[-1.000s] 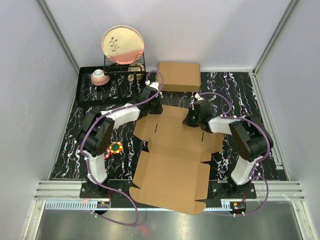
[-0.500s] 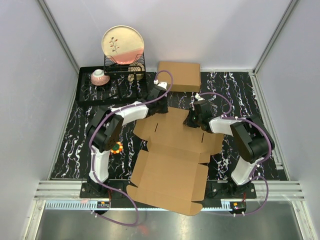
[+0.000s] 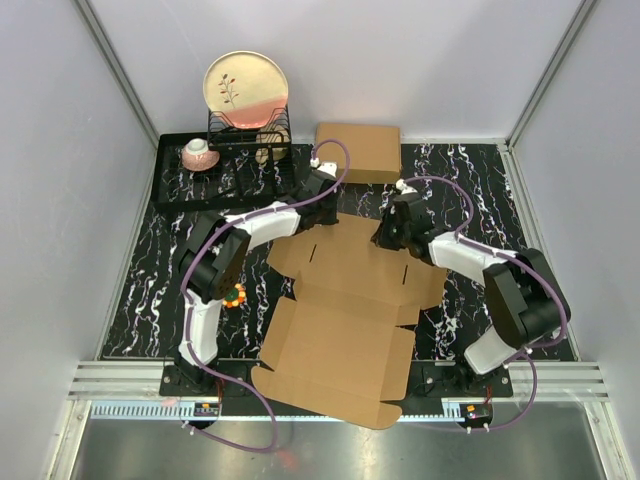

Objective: Fold the paper box

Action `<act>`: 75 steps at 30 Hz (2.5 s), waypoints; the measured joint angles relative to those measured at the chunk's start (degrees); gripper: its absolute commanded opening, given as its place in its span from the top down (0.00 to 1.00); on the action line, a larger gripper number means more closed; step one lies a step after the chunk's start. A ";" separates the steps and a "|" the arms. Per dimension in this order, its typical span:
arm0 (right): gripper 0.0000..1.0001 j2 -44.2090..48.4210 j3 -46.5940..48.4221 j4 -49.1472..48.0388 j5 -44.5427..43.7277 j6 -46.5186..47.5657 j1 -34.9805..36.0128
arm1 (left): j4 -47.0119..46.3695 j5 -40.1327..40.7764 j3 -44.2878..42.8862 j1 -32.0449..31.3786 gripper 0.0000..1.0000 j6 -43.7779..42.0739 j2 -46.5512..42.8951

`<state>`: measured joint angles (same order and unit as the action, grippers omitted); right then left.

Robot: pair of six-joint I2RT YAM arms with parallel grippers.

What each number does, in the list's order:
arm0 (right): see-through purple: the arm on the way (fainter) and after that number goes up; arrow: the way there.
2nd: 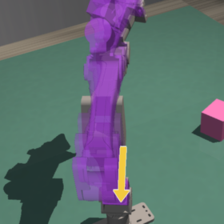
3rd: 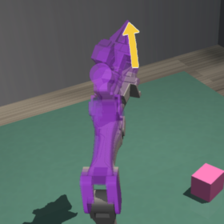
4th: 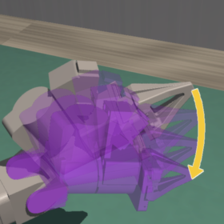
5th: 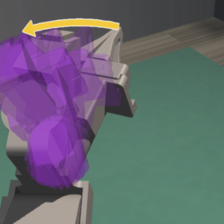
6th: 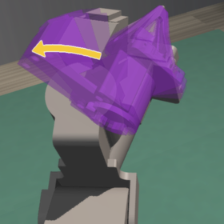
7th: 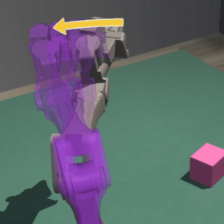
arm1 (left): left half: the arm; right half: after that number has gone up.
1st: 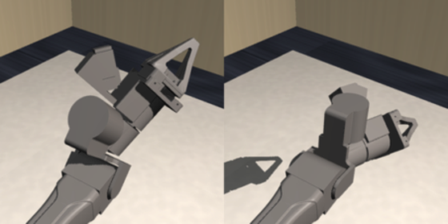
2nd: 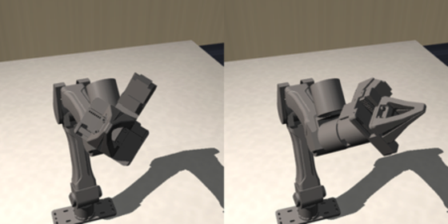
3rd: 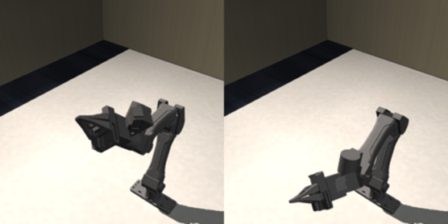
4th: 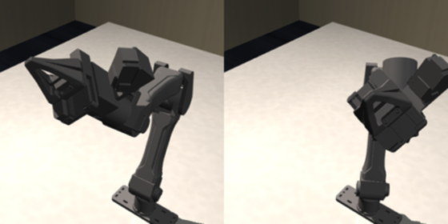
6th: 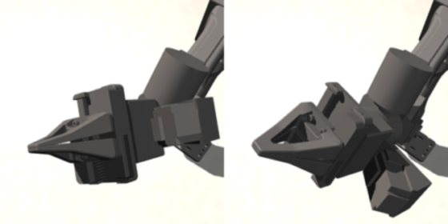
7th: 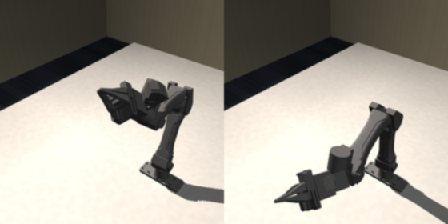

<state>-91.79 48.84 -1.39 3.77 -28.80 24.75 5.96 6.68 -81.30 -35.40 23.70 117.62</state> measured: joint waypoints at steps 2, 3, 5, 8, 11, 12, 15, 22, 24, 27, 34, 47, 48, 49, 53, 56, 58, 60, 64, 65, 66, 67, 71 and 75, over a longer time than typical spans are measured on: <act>0.70 0.92 0.87 1.44 -0.26 0.35 0.00 | -0.02 0.28 0.02 -0.13 0.89 -0.07 0.00; 0.66 1.36 1.42 2.21 -0.48 0.76 0.00 | -0.07 0.44 0.04 -0.17 0.85 -0.15 0.00; 0.57 2.21 2.34 3.56 -1.18 1.27 0.00 | -0.13 0.79 0.09 -0.35 0.75 -0.35 0.00; 0.54 3.54 3.43 5.07 -1.66 2.19 0.00 | -0.15 1.25 0.50 -0.70 0.55 -0.92 0.00; 0.53 4.63 3.93 6.08 -2.64 2.60 0.00 | 0.96 1.66 2.05 -1.03 0.47 -1.31 0.13; 0.53 4.87 4.00 6.25 -2.82 2.67 -0.02 | 1.29 1.68 2.56 -1.05 0.45 -1.38 0.20; 0.53 5.62 3.98 7.08 -3.41 2.99 0.00 | 0.87 1.81 4.09 -1.25 0.39 -1.27 -0.04; 0.53 5.70 3.98 7.76 -4.15 3.32 0.00 | 3.15 2.99 7.23 -1.46 0.29 -1.75 -5.49; 0.53 5.70 3.98 7.72 -4.17 3.34 0.00 | 3.93 3.65 7.96 -1.46 0.28 -1.84 -9.18; 0.54 5.70 3.98 7.67 -4.15 3.30 0.00 | 3.41 4.48 8.37 -1.27 0.28 -1.70 -15.13; 0.59 5.68 3.96 7.15 -4.13 3.26 0.00 | 4.46 10.01 4.76 -0.76 0.95 -0.35 -17.88; 0.62 5.70 3.43 6.80 -3.72 3.28 0.00 | 15.91 19.89 -4.39 -0.11 0.97 0.76 -0.37; 0.62 5.70 3.41 6.80 -3.63 3.28 0.00 | 15.91 19.71 -4.39 0.02 0.96 0.81 -0.07; 0.62 5.70 3.41 6.78 -3.54 3.28 0.00 | 15.87 19.26 -4.39 0.24 0.96 0.81 0.07; 0.62 5.70 3.19 6.78 -3.15 3.28 0.00 | 12.15 16.48 -4.11 0.59 0.94 0.76 0.09; 0.63 5.68 2.97 6.73 -3.08 3.28 0.00 | 7.65 14.34 -2.23 0.37 0.94 0.72 0.07; 0.63 5.68 2.80 6.75 -3.08 3.26 0.00 | 6.19 12.81 -1.07 -0.09 0.94 0.63 0.07; 0.63 5.68 2.73 6.73 -3.08 3.28 0.00 | 5.95 11.30 -0.92 -0.55 0.94 0.46 0.07; 0.63 5.68 2.56 6.69 -3.08 3.26 0.00 | 4.20 8.74 -0.74 -1.11 0.93 0.31 0.09; 0.64 5.68 2.54 6.64 -3.08 3.26 0.00 | 3.32 8.26 -0.39 -1.22 0.93 0.35 0.09; 0.64 5.68 2.54 6.56 -3.08 3.28 0.00 | 2.47 7.85 0.00 -1.31 0.93 0.37 0.09; 0.64 5.68 2.49 6.47 -3.08 3.28 0.00 | 1.68 7.41 0.57 -1.40 0.92 0.44 0.09; 0.64 5.49 2.43 6.14 -3.06 3.26 0.00 | 0.96 6.14 1.18 -1.70 0.92 0.46 0.39; 0.64 5.25 2.19 5.84 -3.06 3.26 0.00 | 0.24 5.40 1.05 -2.32 0.92 0.39 1.84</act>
<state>-86.54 51.03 4.45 0.71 -25.54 24.75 6.20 12.08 -80.25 -37.71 24.10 119.46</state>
